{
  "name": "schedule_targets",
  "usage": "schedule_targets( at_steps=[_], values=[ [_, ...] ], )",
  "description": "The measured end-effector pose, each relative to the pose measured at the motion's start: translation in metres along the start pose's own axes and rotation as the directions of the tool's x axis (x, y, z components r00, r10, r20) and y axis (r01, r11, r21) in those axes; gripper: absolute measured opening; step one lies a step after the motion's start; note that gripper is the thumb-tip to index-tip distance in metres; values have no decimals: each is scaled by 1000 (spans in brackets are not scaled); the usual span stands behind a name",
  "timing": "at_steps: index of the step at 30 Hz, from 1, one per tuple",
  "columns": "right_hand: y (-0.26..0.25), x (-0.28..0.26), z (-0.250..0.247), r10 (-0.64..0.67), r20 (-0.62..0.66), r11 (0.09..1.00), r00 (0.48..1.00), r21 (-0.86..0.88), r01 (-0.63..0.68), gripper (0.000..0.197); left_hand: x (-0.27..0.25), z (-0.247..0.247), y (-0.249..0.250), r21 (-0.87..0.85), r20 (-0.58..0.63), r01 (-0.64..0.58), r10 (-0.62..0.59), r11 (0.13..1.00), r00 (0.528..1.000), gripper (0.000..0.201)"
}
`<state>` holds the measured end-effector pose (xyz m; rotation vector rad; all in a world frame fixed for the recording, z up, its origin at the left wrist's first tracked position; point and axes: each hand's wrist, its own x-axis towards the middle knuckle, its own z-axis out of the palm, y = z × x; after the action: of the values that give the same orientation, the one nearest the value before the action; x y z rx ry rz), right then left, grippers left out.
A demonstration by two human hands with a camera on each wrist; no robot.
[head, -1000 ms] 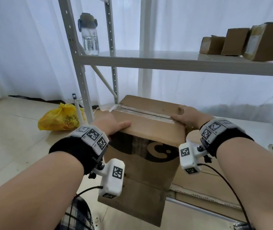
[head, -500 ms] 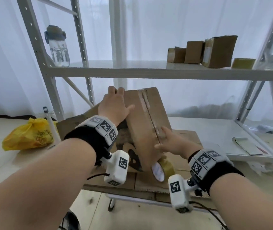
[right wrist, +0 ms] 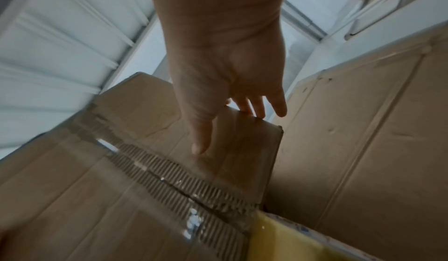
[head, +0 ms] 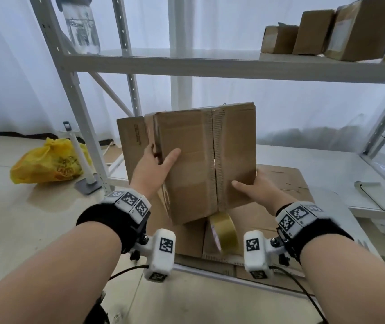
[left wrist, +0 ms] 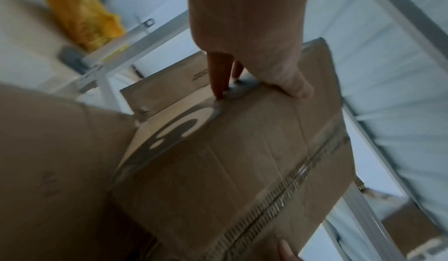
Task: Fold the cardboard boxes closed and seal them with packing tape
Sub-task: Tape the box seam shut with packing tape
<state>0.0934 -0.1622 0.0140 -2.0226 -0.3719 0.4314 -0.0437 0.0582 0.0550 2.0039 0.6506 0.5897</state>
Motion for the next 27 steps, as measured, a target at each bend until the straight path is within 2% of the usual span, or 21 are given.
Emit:
schedule_targets(
  at_steps=[2,4,5,7,10,14,15,19,22,24,27],
  values=[
    [12,10,4,77,-19,997,997,-15,-78,68,-6,6,-17,-14,161,166,-162,986,974,121],
    [22,16,11,118,-67,993,991,-20,-120,72,-13,11,-26,13,287,292,-283,956,915,106],
    [26,18,15,114,-96,993,989,-4,-115,73,-12,13,-30,-6,320,320,-301,947,898,97],
    [26,21,22,92,-146,995,985,53,-85,75,-7,13,-32,-117,306,321,-274,940,912,80],
    [14,15,24,37,-226,992,973,129,-7,74,4,7,-28,-204,178,290,-256,935,950,76],
    [-6,-3,13,-46,-332,995,942,70,73,88,3,-3,-18,-243,57,170,-161,955,985,79],
    [-13,-9,7,-61,-363,994,930,62,90,83,2,-5,-15,-252,27,124,-121,960,992,77],
    [-41,-30,-19,-151,-485,967,862,107,229,35,-5,-15,8,-237,-126,-49,19,970,992,44],
    [-59,-45,-34,-198,-574,916,795,181,359,14,-14,-18,27,-210,-197,-151,109,966,974,47],
    [-64,-50,-38,-191,-607,872,772,256,417,10,-19,-15,37,-181,-219,-214,172,960,960,56],
    [-65,-54,-39,-150,-608,812,779,374,448,21,-24,-7,45,-136,-199,-270,241,953,950,57]
  ],
)
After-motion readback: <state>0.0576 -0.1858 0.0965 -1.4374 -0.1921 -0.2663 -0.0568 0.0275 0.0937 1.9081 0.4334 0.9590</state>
